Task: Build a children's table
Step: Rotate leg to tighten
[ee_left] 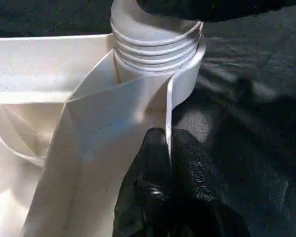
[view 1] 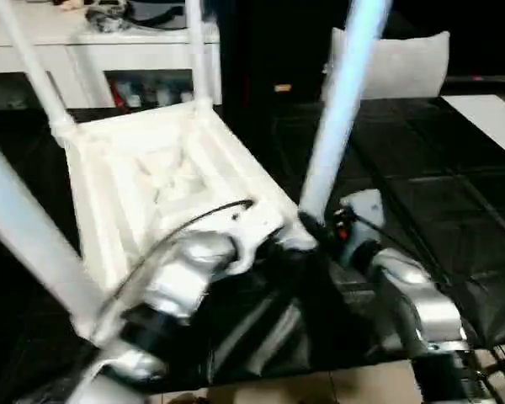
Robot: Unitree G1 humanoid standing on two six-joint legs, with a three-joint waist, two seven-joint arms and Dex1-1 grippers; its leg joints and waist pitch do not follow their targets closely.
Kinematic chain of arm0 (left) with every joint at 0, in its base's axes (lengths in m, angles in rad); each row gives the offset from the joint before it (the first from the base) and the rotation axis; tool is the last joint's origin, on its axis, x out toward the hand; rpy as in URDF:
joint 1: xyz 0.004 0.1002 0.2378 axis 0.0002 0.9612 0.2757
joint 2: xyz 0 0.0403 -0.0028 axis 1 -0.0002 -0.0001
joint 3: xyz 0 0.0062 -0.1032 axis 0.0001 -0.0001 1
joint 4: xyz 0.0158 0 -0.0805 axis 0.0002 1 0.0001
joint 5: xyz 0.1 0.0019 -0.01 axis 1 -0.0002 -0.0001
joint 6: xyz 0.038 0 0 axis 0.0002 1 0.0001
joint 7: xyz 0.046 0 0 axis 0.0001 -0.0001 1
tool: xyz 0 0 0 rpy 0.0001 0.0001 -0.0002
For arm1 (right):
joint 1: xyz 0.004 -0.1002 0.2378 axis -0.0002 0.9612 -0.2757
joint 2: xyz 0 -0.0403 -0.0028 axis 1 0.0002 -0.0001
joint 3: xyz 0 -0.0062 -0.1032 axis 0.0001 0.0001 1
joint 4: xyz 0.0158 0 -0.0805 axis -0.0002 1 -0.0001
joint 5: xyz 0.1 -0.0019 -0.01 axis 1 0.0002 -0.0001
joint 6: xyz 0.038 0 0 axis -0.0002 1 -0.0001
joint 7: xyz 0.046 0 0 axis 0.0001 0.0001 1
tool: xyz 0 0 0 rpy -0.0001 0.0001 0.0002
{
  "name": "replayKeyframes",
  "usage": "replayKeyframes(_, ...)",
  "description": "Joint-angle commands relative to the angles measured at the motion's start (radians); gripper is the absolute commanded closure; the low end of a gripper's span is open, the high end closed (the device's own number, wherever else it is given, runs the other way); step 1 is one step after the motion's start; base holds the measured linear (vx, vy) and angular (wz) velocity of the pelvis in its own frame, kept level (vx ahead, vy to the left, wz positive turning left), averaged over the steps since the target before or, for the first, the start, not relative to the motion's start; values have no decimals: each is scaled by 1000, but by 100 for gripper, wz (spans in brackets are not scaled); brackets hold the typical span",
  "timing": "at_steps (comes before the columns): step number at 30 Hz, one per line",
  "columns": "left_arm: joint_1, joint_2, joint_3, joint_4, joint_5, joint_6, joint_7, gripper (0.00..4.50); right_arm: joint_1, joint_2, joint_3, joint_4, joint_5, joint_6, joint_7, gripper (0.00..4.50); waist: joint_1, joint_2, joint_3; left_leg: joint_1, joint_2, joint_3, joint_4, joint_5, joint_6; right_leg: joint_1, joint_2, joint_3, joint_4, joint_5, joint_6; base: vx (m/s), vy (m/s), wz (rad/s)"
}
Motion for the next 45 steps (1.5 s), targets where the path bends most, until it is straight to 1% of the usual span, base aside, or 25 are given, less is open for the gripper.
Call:
replayKeyframes(1,-22,-27,-10,-23,-8,-27,41,450,23,27,45,-20,32,30,32,180,3,-5,-51,26,54,-45,-106,-493,-51,4,-25,10,-86,-366,-124,0,0,0)
replayKeyframes(2,-17,-14,-16,-27,-2,-30,38,450,30,16,44,-30,30,17,40,168,5,-3,-53,24,55,-46,-108,-478,-49,9,-24,10,-82,-338,-127,0,0,0)
replayKeyframes(4,-5,19,-19,-35,2,-38,17,450,49,-16,37,-50,38,-8,79,148,9,-2,-57,26,57,-39,-104,-436,-35,10,-23,12,-77,-239,-152,0,0,0)
replayKeyframes(5,-2,31,-18,-36,4,-48,7,450,57,-26,27,-59,54,-10,97,142,10,-4,-56,23,56,-38,-104,-430,-29,12,-24,12,-77,-233,-155,0,0,0)
replayKeyframes(6,0,40,-18,-35,6,-53,0,450,62,-35,18,-67,65,-13,112,123,13,-5,-55,24,55,-35,-102,-431,-16,11,-27,14,-82,-262,-154,0,0,0)
replayKeyframes(7,1,41,-18,-35,6,-53,0,450,63,-36,17,-67,66,-13,113,123,14,-7,-54,20,54,-36,-101,-428,-12,13,-30,14,-84,-295,-150,0,0,0)
replayKeyframes(8,9,72,-15,-33,6,-78,-24,450,74,-70,-15,-77,93,-26,163,123,15,-4,-55,17,53,-38,-102,-425,-11,15,-31,12,-84,-307,-146,0,0,0)
replayKeyframes(9,11,80,-15,-33,4,-92,-34,450,76,-80,-22,-78,97,-31,176,109,15,-7,-57,19,55,-36,-100,-414,-9,16,-31,13,-84,-312,-140,0,0,0)
replayKeyframes(12,25,119,-11,-40,-13,-126,-82,450,84,-141,-49,-73,111,-68,257,83,20,-5,-59,16,57,-32,-98,-362,6,17,-30,14,-81,-265,-158,0,0,0)
replayKeyframes(13,36,152,-16,-44,-26,-145,-120,450,99,-217,-47,-79,123,-100,371,83,21,-9,-59,13,58,-32,-97,-366,16,21,-31,12,-82,-272,-162,0,0,0)
replayKeyframes(15,38,173,-22,-40,-29,-169,-142,450,106,-247,-45,-82,128,-111,417,66,26,-8,-59,13,57,-29,-94,-343,28,20,-31,14,-80,-259,-169,0,0,0)
replayKeyframes(16,41,209,-33,-35,-36,-184,-189,450,105,-295,-39,-72,122,-142,474,53,28,-7,-61,14,57,-29,-92,-333,32,21,-32,14,-79,-251,-172,0,0,0)
replayKeyframes(17,41,226,-40,-33,-40,-202,-215,450,101,-316,-35,-65,122,-153,503,53,29,-5,-63,10,58,-28,-91,-306,37,24,-31,13,-75,-224,-179,0,0,0)
replayKeyframes(18,42,241,-45,-32,-45,-222,-242,450,98,-336,-33,-60,132,-160,543,53,33,-2,-64,14,59,-26,-89,-293,44,21,-31,13,-73,-201,-191,0,0,0)
replayKeyframes(21,46,282,-68,-27,-74,-318,-354,450,67,-384,-28,-24,146,-178,640,53,37,-8,-67,15,61,-21,-82,-255,54,24,-27,14,-65,-143,-223,0,0,0)
replayKeyframes(23,51,306,-87,-35,-87,-359,-422,450,43,-401,-18,-4,157,-179,686,53,43,-3,-70,20,62,-18,-78,-216,65,22,-23,14,-57,-83,-247,0,0,0)
replayKeyframes(24,50,335,-116,-46,-93,-382,-490,450,18,-419,11,2,171,-169,752,69,47,-7,-70,22,63,-17,-76,-204,74,22,-22,12,-53,-60,-261,0,0,0)
replayKeyframes(26,47,343,-126,-45,-98,-398,-511,450,7,-424,24,8,174,-170,781,91,54,-2,-68,26,66,-15,-77,-211,74,19,-21,12,-51,-71,-267,0,0,0)
replayKeyframes(27,47,343,-126,-45,-98,-398,-511,450,7,-424,24,8,174,-170,781,91,60,0,-66,31,69,-13,-78,-215,67,16,-21,14,-51,-72,-269,0,0,0)
replayKeyframes(28,41,348,-134,-40,-105,-418,-531,450,-7,-426,38,21,173,-173,814,113,64,2,-66,34,70,-12,-78,-218,62,14,-20,14,-51,-75,-270,0,0,0)
replayKeyframes(31,23,350,-150,-23,-114,-467,-592,450,-62,-421,93,84,155,-171,904,132,79,0,-68,33,69,-12,-79,-244,36,17,-21,12,-48,-102,-269,0,0,0)
replayKeyframes(34,15,353,-159,-17,-110,-484,-611,450,-82,-415,115,110,152,-172,939,146,81,-1,-66,30,68,-12,-82,-273,22,17,-24,13,-51,-138,-260,0,0,0)
replayKeyframes(37,7,354,-167,-20,-113,-491,-631,450,-107,-410,147,139,144,-177,975,179,83,-2,-66,31,69,-14,-84,-299,3,14,-27,14,-53,-180,-247,0,0,0)
replayKeyframes(42,-4,350,-170,-13,-113,-497,-639,450,-143,-395,176,191,128,-188,1003,217,83,-5,-66,26,67,-15,-82,-296,3,14,-29,16,-53,-201,-240,0,0,0)
replayKeyframes(45,-6,348,-169,-6,-111,-502,-640,450,-149,-392,181,205,125,-195,1010,229,82,-5,-66,28,67,-14,-81,-304,0,11,-27,16,-54,-215,-237,0,0,0)
